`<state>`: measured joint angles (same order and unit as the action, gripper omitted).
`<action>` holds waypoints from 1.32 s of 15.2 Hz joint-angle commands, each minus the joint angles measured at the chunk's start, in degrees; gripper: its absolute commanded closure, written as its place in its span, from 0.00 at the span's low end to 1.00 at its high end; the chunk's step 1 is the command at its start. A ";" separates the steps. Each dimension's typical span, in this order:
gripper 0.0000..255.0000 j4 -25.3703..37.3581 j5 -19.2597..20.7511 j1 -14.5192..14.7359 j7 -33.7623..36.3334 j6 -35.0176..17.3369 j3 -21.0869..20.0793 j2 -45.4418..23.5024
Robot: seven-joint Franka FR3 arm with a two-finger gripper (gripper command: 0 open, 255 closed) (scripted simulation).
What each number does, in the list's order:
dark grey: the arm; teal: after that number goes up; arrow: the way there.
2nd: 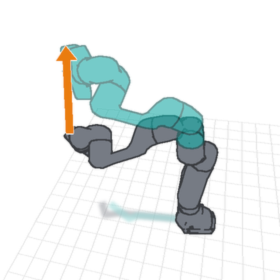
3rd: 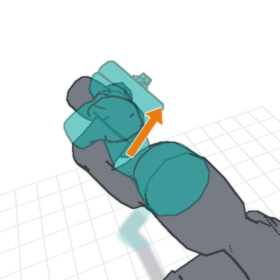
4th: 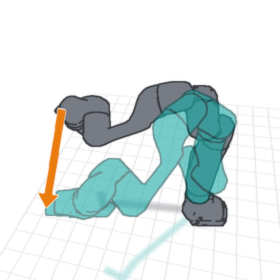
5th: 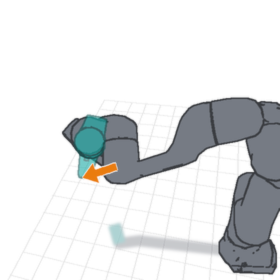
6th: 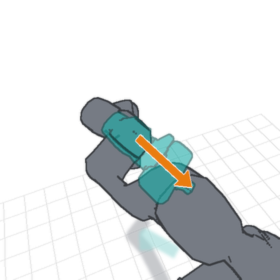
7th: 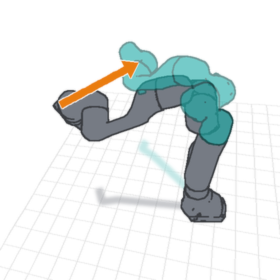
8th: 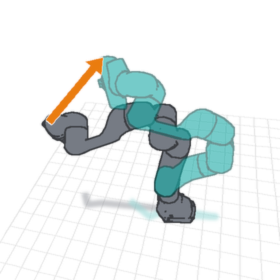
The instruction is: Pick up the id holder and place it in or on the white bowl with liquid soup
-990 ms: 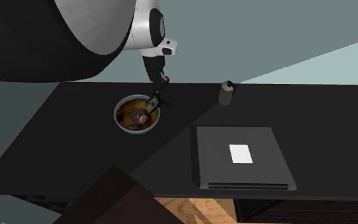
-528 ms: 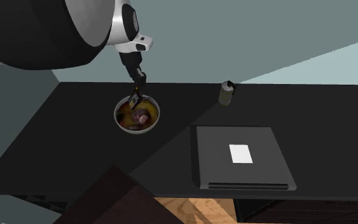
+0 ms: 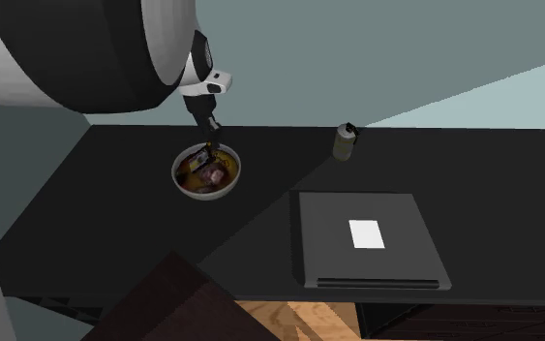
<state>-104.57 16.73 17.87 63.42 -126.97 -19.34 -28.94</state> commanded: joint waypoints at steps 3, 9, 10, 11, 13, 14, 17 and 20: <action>1.00 -0.31 0.93 0.34 0.63 -2.19 0.58 -1.99; 1.00 -0.37 1.58 0.63 1.10 -3.60 1.00 -3.41; 1.00 -0.37 1.58 0.63 1.10 -3.60 1.00 -3.41; 1.00 -0.37 1.58 0.63 1.10 -3.60 1.00 -3.41; 1.00 -0.37 1.58 0.63 1.10 -3.60 1.00 -3.41; 1.00 -0.37 1.58 0.63 1.10 -3.60 1.00 -3.41; 0.00 -0.41 1.59 0.64 1.12 -3.65 1.00 -3.42; 0.00 -0.37 1.58 0.63 1.10 -3.60 1.00 -3.41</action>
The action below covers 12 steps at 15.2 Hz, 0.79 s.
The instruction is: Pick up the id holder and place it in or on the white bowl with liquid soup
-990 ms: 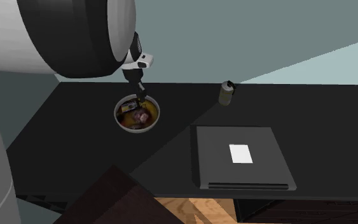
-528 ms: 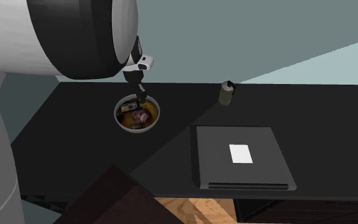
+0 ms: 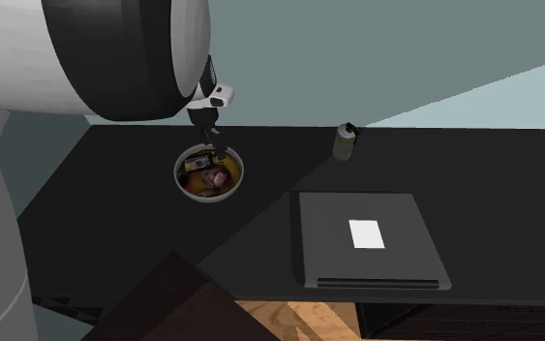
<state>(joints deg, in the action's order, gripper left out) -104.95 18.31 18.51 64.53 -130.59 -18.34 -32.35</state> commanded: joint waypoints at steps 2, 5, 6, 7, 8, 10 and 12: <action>0.00 0.67 -1.13 -0.32 -0.71 2.85 -0.78 2.28; 0.00 1.53 -2.10 -0.52 -1.31 5.47 -1.39 4.14; 0.00 1.52 -2.11 -0.52 -1.31 5.47 -1.38 4.15; 0.00 1.53 -2.10 -0.52 -1.31 5.47 -1.38 4.15; 0.00 1.53 -2.10 -0.52 -1.31 5.47 -1.38 4.14; 0.00 1.53 -2.10 -0.52 -1.31 5.47 -1.38 4.14; 0.00 1.53 -2.10 -0.52 -1.31 5.47 -1.38 4.14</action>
